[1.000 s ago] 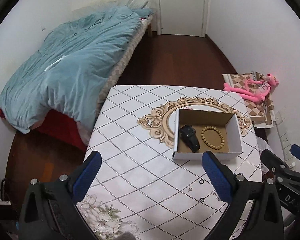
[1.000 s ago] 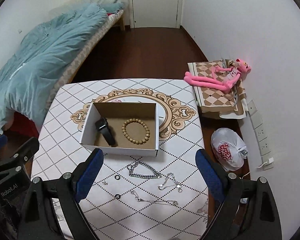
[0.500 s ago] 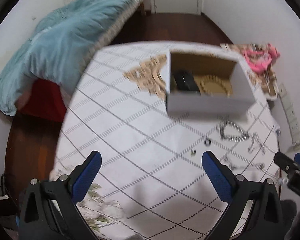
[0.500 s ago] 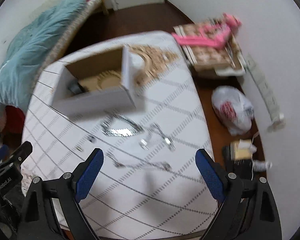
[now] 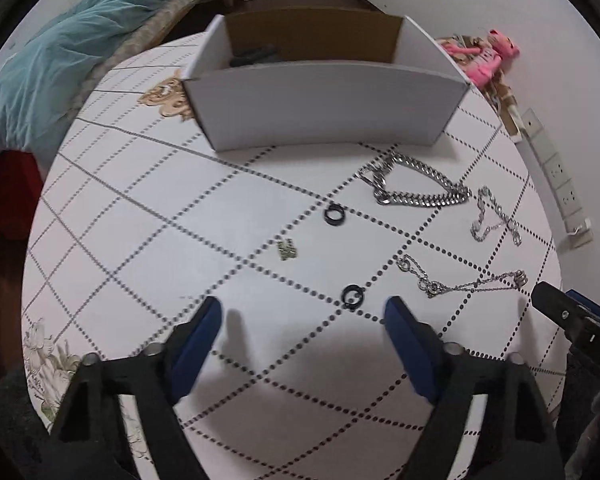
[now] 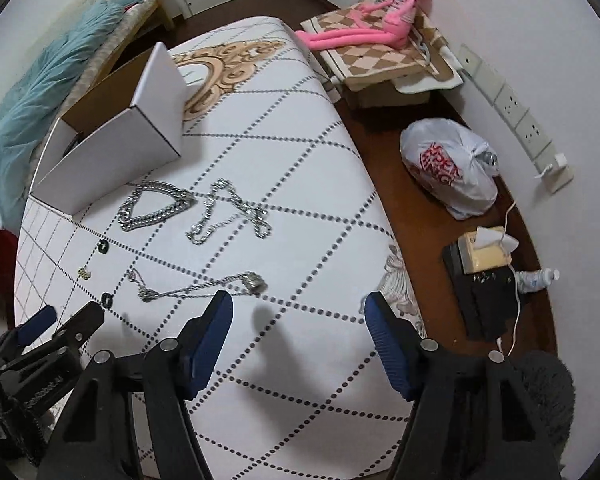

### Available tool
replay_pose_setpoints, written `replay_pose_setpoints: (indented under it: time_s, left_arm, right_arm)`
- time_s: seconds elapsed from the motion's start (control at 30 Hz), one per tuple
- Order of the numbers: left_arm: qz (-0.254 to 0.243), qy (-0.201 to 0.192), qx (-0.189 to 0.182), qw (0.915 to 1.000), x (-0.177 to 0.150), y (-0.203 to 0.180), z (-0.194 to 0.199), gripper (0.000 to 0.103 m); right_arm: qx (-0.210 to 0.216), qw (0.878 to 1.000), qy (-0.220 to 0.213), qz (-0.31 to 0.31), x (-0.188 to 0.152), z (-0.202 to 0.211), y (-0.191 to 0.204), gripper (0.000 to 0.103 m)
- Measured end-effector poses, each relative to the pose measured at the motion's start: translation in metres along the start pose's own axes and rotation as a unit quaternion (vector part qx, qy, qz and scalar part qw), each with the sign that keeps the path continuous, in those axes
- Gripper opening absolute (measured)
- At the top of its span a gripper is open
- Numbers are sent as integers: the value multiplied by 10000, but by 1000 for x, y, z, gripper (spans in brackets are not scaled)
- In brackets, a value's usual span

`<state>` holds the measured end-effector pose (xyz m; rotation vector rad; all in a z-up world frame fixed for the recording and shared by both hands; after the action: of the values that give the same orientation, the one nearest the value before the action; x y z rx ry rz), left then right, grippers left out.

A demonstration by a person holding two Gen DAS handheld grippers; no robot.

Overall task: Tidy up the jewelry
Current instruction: 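Grasp a small black ring with the left gripper while the right gripper grasps a silver chain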

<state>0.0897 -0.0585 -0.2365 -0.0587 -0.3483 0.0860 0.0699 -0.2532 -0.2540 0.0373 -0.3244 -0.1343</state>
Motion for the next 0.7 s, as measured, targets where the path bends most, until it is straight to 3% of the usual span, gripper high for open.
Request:
replay_pose_setpoints:
  time_s: [0.03,0.17,0.33,0.37,0.63,0.7]
  left_arm:
    - [-42,22,-18,10000,-1,-4,-3,62]
    - [-200,-86,17,9998,-3,-13,-7,55]
    - [-329,-183,-124,9992,-4,-23,-4,16]
    - [-338,-186,-144,9991,-4,-24,-4,13]
    - [-155,-134,-142,9997,-6,4,3,10]
    - [-84,-95,-91,9999,-8,14,4,10]
  right_arm:
    - [-11,10000,14,-26,-1,-1,-1,70]
    - [1,9999,5,-127,-2,-3,-6,70]
    - [72,9998,-1,-201,-3,-4,-8,70]
    - [95,9997,-23,-214,-2,-3,-8,70]
    - [485,9986,-174,-141,-2,-1,1,70]
    - [526,9983,-224,-57,-2,-4,9,63]
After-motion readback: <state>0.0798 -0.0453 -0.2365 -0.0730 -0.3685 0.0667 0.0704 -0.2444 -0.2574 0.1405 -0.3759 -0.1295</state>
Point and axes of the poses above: each gripper's, at about its wrist camera, not at the fingertips, and z roughly against the way its jaws point, y to its left, x to its top, the point moved 1 cm from there along -z, roughly the way its jaws point, and after that the axes turned 10 degrees about z, right-handed, at the moved point
